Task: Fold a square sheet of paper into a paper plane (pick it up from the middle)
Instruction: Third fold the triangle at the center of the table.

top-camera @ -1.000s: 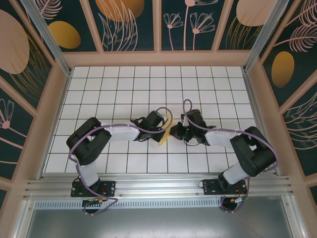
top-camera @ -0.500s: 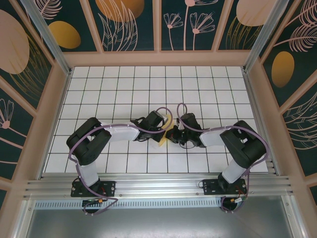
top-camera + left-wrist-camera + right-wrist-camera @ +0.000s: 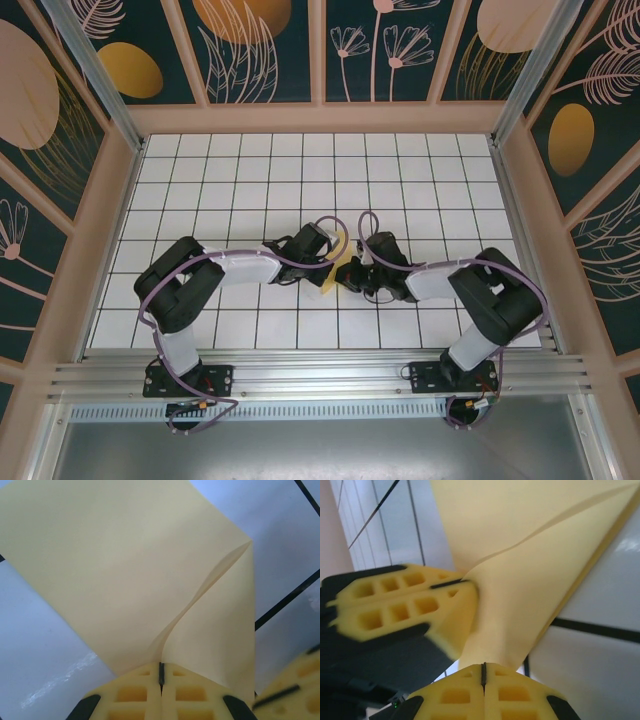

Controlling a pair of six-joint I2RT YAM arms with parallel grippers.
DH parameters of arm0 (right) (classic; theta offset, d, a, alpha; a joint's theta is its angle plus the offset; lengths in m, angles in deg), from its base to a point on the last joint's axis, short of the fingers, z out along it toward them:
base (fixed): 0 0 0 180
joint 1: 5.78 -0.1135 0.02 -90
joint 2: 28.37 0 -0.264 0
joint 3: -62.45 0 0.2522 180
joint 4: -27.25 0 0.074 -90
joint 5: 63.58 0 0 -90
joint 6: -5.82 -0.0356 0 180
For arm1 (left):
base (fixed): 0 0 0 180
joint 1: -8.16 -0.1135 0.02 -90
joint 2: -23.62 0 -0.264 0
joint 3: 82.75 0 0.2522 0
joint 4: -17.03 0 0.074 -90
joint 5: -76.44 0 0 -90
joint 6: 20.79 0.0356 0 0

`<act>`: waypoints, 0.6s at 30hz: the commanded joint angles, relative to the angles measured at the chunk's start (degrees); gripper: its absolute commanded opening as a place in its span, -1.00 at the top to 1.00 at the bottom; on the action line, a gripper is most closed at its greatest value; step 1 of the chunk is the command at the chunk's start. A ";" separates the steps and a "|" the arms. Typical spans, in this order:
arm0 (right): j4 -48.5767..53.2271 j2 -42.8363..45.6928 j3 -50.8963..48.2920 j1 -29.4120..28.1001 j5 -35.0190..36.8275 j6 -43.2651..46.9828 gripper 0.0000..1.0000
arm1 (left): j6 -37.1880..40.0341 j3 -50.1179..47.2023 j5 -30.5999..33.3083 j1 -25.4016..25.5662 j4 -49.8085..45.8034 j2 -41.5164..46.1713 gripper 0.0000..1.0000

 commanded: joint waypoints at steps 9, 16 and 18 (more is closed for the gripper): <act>-2.58 -3.51 1.53 -2.98 -0.46 -1.99 0.96 | 0.92 -1.36 -1.89 -0.13 -2.81 -2.41 0.99; 5.20 -5.87 1.71 -3.90 1.95 0.57 0.97 | 1.01 -1.48 -1.79 -0.07 -2.88 -2.43 0.99; 5.65 -5.00 1.98 -4.16 2.21 0.44 0.97 | 1.05 -1.43 -1.79 -0.06 -2.85 -2.44 0.99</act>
